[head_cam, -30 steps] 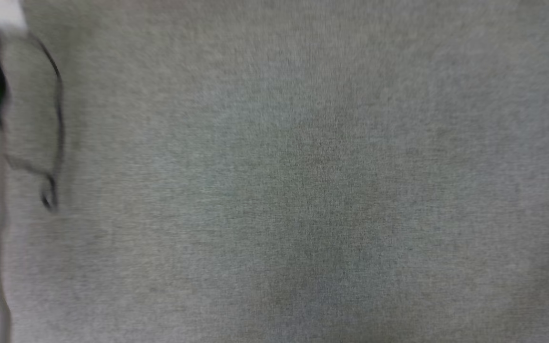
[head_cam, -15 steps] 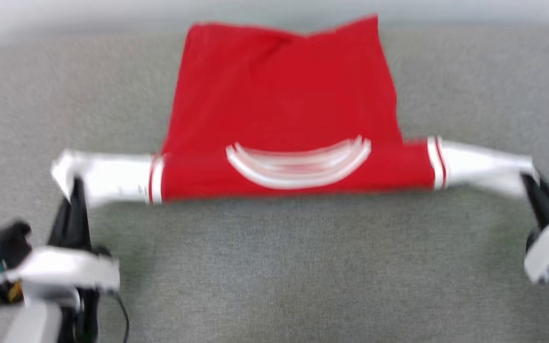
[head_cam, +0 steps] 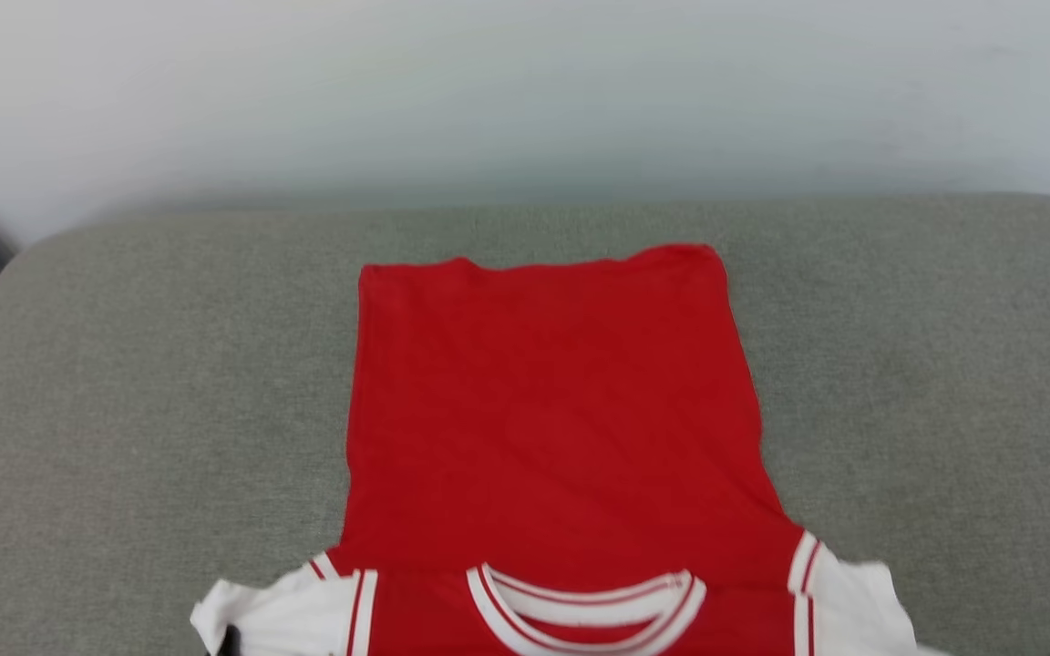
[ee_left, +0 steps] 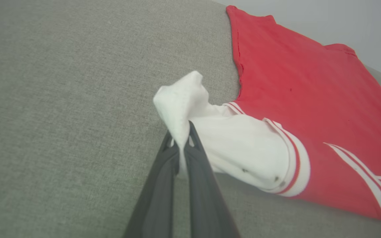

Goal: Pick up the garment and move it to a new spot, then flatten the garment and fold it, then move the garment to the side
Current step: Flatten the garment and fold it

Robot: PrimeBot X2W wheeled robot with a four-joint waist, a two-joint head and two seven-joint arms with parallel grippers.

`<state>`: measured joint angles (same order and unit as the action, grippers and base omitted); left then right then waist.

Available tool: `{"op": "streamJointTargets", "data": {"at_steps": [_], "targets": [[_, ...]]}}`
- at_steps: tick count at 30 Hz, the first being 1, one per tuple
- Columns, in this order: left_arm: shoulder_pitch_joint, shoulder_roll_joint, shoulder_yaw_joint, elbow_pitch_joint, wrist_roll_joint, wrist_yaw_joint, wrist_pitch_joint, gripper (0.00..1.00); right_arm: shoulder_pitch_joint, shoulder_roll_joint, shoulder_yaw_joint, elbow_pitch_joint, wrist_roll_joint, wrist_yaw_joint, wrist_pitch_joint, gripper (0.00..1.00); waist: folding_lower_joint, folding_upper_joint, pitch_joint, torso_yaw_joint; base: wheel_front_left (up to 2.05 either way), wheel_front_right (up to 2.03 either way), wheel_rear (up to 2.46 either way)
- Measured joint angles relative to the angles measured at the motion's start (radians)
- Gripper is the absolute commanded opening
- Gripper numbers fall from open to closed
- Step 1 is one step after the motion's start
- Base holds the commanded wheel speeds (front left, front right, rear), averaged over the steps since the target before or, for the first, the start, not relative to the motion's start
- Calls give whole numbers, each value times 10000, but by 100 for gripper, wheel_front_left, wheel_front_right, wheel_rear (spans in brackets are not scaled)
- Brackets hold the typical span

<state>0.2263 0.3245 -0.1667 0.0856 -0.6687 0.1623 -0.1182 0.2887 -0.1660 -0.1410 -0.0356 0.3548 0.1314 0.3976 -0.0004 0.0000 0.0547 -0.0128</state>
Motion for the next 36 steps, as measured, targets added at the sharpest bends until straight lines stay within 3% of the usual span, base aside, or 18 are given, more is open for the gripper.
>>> {"op": "streamJointTargets", "data": {"at_steps": [1, 2, 3, 4, 11, 15, 20, 27, 36], "targets": [[146, -27, -50, 56, 0, 6, 8, 0, 223, 33, -12, 115, -92, 0, -10, 4, 0, 0, -106, 18, 0, 0, 0], [243, -36, -121, 142, 33, 13, 12, 0, 431, 65, -33, 284, -144, 0, -19, 18, 0, 0, -209, 37, 0, 0, 0], [305, -50, -184, 219, 61, 23, 4, 0, 610, 105, -75, 454, -176, 0, -13, 47, 0, 0, -306, 55, 0, 0, 0], [347, -73, -221, 311, 61, 17, -42, 0, 743, 125, -67, 575, -232, 0, -10, 100, 0, 0, -390, 79, 0, 0, 0], [298, -128, -407, 360, 221, -125, -263, 0, 388, 291, -257, 320, -188, -4, -454, 100, 1, 0, -609, 204, 0, 0, 0], [140, -92, -408, 144, 253, -121, -336, 0, -898, 265, -688, 265, -240, -6, -545, 100, 3, 0, -547, 193, 0, 0, 0], [-476, 44, -508, -439, 520, -134, -357, 0, -3360, 203, -982, 1453, -161, -6, -336, 100, 5, 0, -22, 276, 0, 0, 0], [-1862, -134, -982, -1120, 767, -531, -405, 0, -7041, -351, -1095, 3749, -121, -6, 807, 100, 6, 0, 1151, 805, 0, 0, 0], [-3192, -522, -1593, -1361, 1129, -928, -700, 0, -10484, -660, -1030, 5662, -650, -6, 3578, 100, 7, 0, 2677, 1890, 0, 0, 0]]}}
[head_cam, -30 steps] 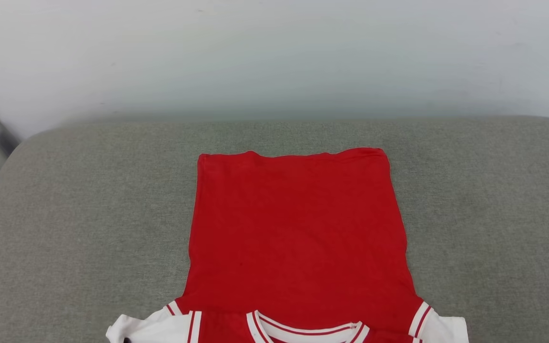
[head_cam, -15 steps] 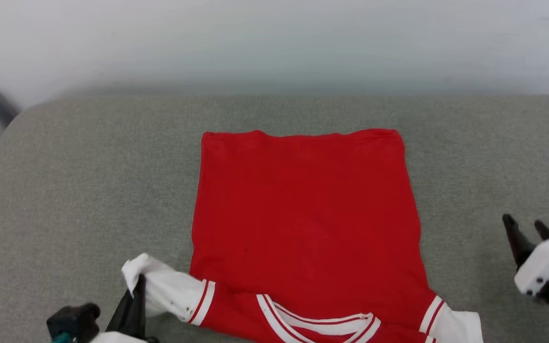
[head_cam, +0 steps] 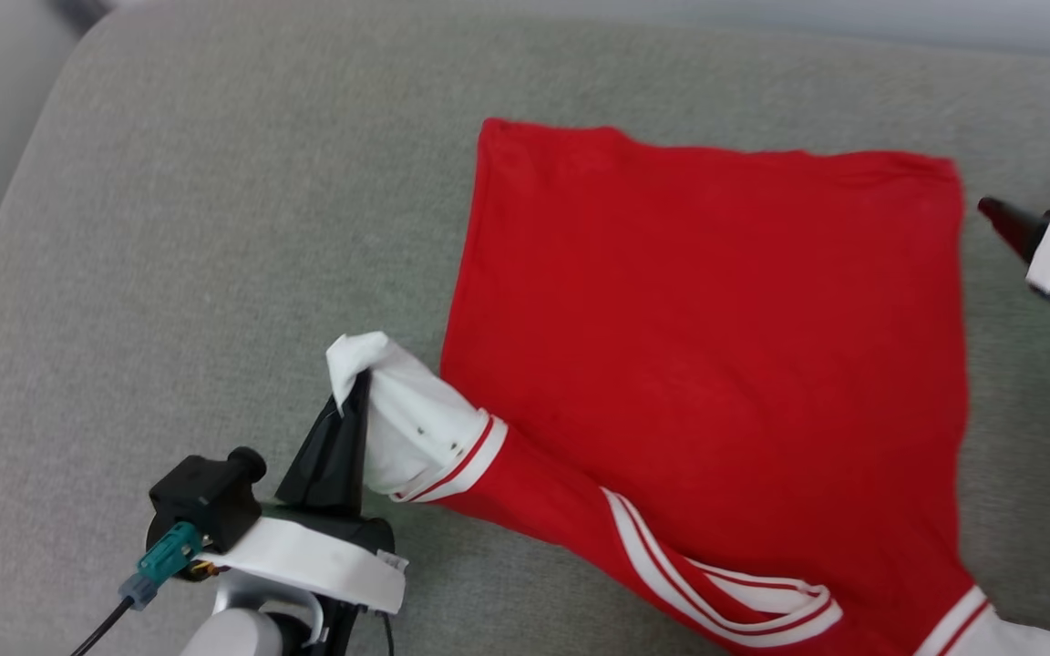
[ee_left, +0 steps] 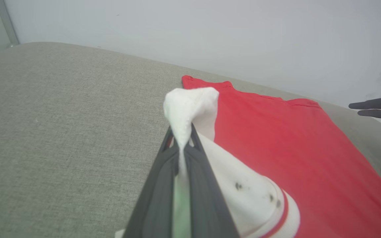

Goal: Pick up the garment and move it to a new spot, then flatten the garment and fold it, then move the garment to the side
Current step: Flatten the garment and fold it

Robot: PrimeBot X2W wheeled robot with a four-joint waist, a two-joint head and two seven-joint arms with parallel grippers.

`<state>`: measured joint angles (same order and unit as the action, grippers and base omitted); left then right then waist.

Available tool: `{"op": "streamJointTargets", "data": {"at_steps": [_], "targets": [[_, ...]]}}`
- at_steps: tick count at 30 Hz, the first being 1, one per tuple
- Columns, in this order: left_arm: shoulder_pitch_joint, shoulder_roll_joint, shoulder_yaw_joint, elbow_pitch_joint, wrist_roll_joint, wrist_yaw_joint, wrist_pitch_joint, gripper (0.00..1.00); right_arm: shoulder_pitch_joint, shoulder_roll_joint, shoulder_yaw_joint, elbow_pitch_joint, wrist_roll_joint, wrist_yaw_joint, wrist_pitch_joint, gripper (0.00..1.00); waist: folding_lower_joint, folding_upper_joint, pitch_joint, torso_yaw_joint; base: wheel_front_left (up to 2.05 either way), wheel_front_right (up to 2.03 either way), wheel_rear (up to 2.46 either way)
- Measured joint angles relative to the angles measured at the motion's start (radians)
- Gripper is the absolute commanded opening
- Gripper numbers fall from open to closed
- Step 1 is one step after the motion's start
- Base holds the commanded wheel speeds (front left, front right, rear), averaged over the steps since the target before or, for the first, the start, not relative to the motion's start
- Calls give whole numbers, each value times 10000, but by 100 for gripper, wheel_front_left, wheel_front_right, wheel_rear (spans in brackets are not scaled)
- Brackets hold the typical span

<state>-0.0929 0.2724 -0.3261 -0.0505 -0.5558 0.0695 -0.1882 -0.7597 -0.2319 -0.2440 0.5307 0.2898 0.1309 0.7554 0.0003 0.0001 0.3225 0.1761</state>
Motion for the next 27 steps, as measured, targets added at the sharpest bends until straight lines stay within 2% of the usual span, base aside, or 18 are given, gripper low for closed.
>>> {"op": "streamJointTargets", "data": {"at_steps": [5, 12, 13, 14, 15, 22, 27], "targets": [[-423, -157, -198, -13, 90, -188, -151, 0, -1181, -40, -21, 449, -596, 0, 1005, 100, 0, 0, 762, 457, 0, 0, 0], [-803, -226, -282, 253, 163, -426, -328, 0, -1770, 104, -364, 1080, -1007, 0, 1783, 100, -1, 0, 1473, 865, 0, 0, 0], [-816, -242, -299, 284, 163, -433, -355, 0, -1823, 125, -447, 1145, -1055, 0, 1914, 74, -2, 0, 1509, 902, 0, 0, 0], [-824, -247, -314, 316, 163, -435, -364, 0, -1869, 140, -548, 1177, -1057, 0, 2027, 31, -2, 0, 1527, 927, 0, 0, 0], [-837, -257, -324, 355, 163, -443, -366, 0, -1888, 140, -585, 1208, -1072, 0, 2063, 0, -2, 0, 1533, 943, 0, 0, 0], [-884, -263, -318, 608, 153, -502, -441, 0, -1844, 192, -347, 1313, -1126, 0, 2034, 0, -1, 0, 1270, 947, 0, 0, 0], [-640, -153, -236, 750, 115, -347, -416, 0, -1565, -305, 583, 740, -959, 0, 1781, 0, -2, 0, 746, 805, 0, 0, 0]]}}
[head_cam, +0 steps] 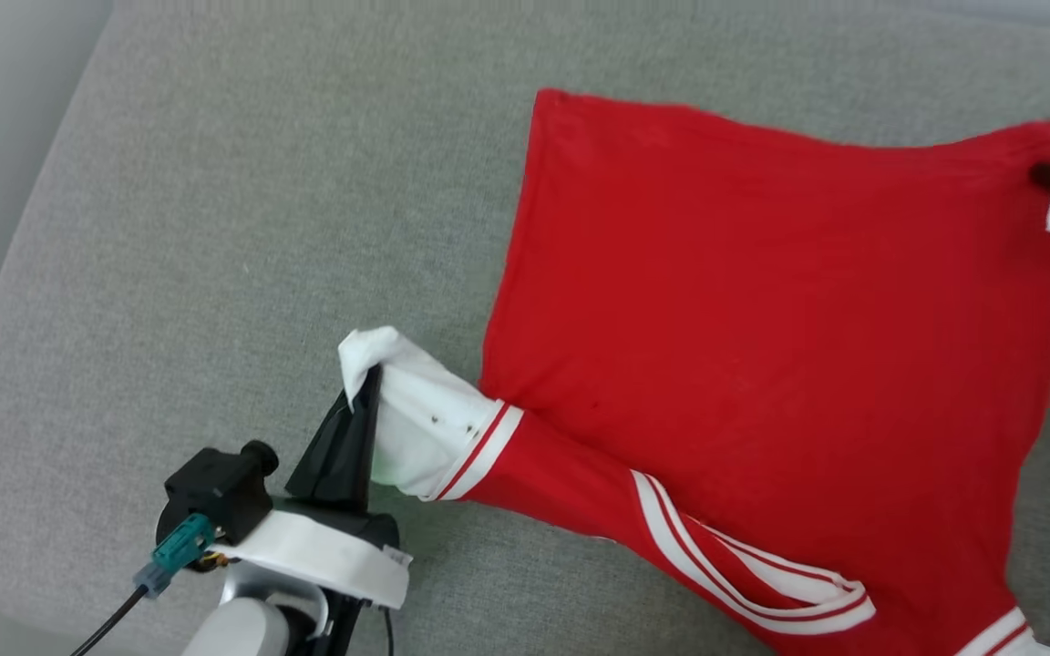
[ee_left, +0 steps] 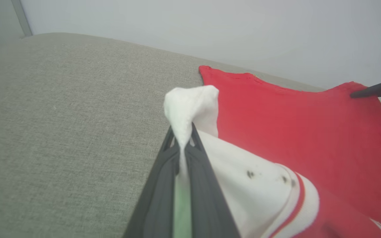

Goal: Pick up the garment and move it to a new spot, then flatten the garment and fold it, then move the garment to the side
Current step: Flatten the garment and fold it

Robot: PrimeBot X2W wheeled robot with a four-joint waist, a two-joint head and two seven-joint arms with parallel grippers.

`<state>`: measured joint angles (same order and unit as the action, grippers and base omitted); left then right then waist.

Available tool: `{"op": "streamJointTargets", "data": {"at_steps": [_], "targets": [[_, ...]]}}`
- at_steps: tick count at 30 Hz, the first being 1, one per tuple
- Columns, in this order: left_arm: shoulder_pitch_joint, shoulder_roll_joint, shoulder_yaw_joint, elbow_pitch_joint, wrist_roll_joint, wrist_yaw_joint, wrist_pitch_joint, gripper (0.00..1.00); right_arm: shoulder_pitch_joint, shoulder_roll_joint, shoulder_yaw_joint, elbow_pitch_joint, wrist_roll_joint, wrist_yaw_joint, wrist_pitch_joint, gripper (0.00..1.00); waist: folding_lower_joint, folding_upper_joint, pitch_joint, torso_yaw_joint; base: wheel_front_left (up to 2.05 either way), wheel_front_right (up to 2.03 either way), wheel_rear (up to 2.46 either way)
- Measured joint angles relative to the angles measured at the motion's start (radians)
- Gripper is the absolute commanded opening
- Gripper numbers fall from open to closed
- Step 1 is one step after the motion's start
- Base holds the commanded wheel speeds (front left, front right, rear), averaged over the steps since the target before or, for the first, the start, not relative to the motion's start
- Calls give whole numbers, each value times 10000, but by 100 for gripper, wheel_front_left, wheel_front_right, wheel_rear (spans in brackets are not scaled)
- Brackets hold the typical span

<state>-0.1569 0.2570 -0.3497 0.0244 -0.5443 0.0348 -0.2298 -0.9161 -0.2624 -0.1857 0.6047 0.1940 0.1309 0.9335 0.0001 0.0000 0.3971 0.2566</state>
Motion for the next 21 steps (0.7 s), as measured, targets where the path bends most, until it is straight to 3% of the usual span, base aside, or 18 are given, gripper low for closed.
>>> {"op": "streamJointTargets", "data": {"at_steps": [7, 12, 17, 21], "targets": [[793, 378, 215, -127, -40, 533, 428, 0, 1475, -1348, 1193, -2127, 836, 2, 261, 0, 0, 0, -1007, -517, 0, 0, 0], [1481, 570, 347, -445, -63, 941, 771, 0, 3707, -2251, 907, -3603, 1476, 0, 633, 0, -2, 0, -1847, -1054, 0, 0, 0], [2125, 771, 485, -731, -144, 1283, 1009, 0, 6806, -2159, 186, -5045, 1779, 2, 1164, 0, -4, 0, -2608, -1720, 0, 0, 0], [2440, 861, 593, -911, -211, 1496, 1143, 0, 9139, -1304, -339, -5839, 2015, 0, 1373, 0, -5, 0, -3041, -2293, 0, 0, 0]]}}
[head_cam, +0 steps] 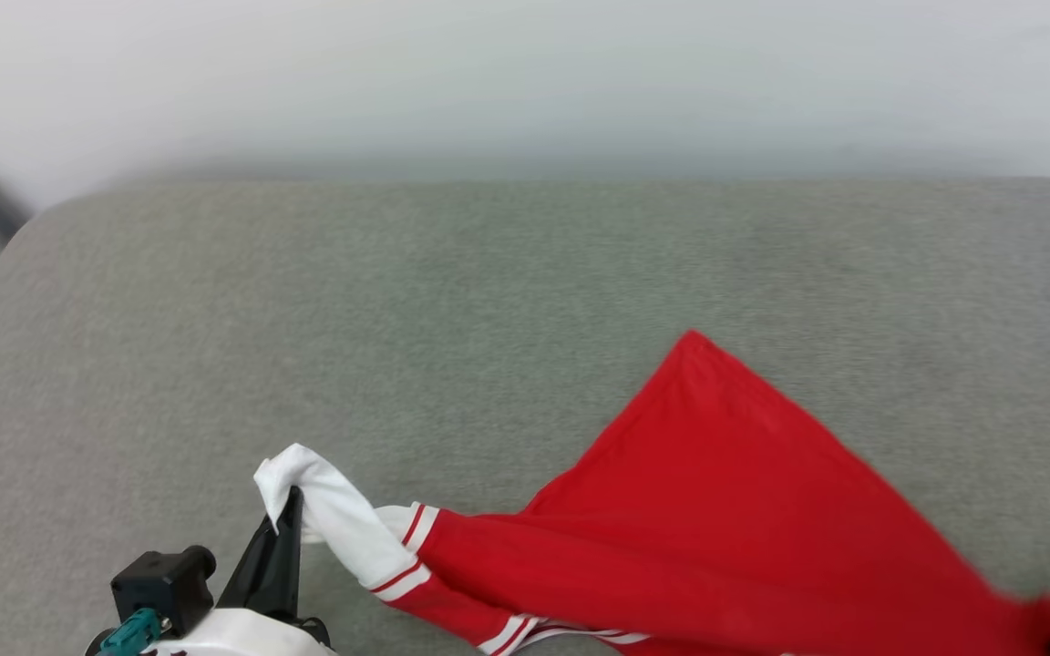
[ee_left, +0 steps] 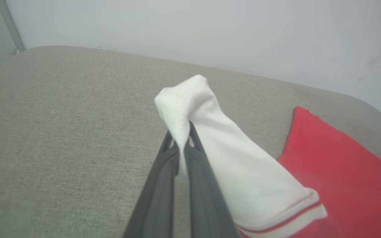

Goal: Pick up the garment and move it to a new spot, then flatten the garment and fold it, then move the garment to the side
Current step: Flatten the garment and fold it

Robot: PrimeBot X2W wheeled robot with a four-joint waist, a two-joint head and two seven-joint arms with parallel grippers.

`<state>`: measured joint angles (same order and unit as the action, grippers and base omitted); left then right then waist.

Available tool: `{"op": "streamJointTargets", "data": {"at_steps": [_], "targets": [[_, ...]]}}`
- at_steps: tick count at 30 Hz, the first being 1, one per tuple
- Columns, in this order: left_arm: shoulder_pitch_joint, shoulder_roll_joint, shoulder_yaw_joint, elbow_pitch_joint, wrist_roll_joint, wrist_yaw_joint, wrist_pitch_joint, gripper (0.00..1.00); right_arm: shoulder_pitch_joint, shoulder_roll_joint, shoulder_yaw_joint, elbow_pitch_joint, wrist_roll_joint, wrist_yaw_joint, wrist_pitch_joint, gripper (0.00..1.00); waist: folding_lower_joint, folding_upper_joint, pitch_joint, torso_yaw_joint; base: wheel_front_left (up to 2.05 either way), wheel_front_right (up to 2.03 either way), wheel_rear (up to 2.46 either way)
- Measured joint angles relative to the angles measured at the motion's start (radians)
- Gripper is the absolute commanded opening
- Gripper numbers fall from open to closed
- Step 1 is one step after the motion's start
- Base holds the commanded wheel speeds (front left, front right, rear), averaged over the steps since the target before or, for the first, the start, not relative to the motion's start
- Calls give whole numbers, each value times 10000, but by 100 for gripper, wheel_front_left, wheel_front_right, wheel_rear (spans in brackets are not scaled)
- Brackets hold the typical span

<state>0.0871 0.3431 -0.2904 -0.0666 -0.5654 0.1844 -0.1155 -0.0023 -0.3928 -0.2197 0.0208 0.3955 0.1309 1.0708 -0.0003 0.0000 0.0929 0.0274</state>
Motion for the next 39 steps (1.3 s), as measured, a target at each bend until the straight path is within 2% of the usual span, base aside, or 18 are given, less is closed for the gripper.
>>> {"op": "streamJointTargets", "data": {"at_steps": [4, 5, 6, 7, 8, 13, 20, 24, 27, 29, 35, 39], "targets": [[124, 100, 46, -136, -12, 121, 148, 0, 1643, 1060, -290, -376, 127, 0, 12, 0, -1, 0, -242, -468, 0, 0, 0], [131, 180, 35, -138, 42, 178, 209, 0, 1921, 1304, -272, -401, 86, 0, -50, 11, 0, 0, -274, -558, 0, 0, 0], [136, 201, 59, -155, 52, 196, 221, 0, 2133, 1515, -280, -407, 100, 2, -73, 38, -1, 0, -290, -640, 0, 0, 0], [145, 196, 75, -174, 50, 234, 238, 0, 2236, 1741, -313, -412, 128, 0, -255, 78, 0, 0, -289, -710, 0, 0, 0], [149, 196, 71, -180, 50, 272, 251, 0, 2286, 1860, -305, -424, 111, 0, -483, 100, 0, 0, -284, -763, 0, 0, 0], [162, 199, 54, -224, 46, 355, 341, 0, 2165, 2146, -535, -571, 54, 0, -1904, 100, 1, 0, -233, -856, 0, 0, 0], [140, 224, -6, -426, 65, 443, 456, 0, 709, 2161, -608, -583, -324, 0, -5764, 100, 2, 0, -74, -759, 0, 0, 0], [-134, 221, -115, -570, 102, 384, 500, 0, -525, 2397, -282, -29, -376, 0, -6989, 100, 3, 0, 243, -649, 0, 0, 0], [-467, 174, -253, -602, 153, 268, 512, 0, -1540, 2433, 111, 554, -286, 0, -6993, 100, 3, 0, 565, -518, 0, 0, 0], [-785, 140, -359, -606, 190, 174, 510, 0, -2272, 2351, 437, 965, -201, 0, -6531, 100, 4, 0, 817, -411, 0, 0, 0], [-1605, -29, -606, -428, 326, -98, 418, 0, -4328, 1960, 1421, 2146, -92, 0, -3530, 100, 6, 0, 1536, -12, 0, 0, 0], [-1998, -167, -784, -199, 334, -297, 326, 0, -5276, 2044, 1695, 2673, -2, 0, -1887, 100, 6, 0, 1876, 321, 0, 0, 0]]}}
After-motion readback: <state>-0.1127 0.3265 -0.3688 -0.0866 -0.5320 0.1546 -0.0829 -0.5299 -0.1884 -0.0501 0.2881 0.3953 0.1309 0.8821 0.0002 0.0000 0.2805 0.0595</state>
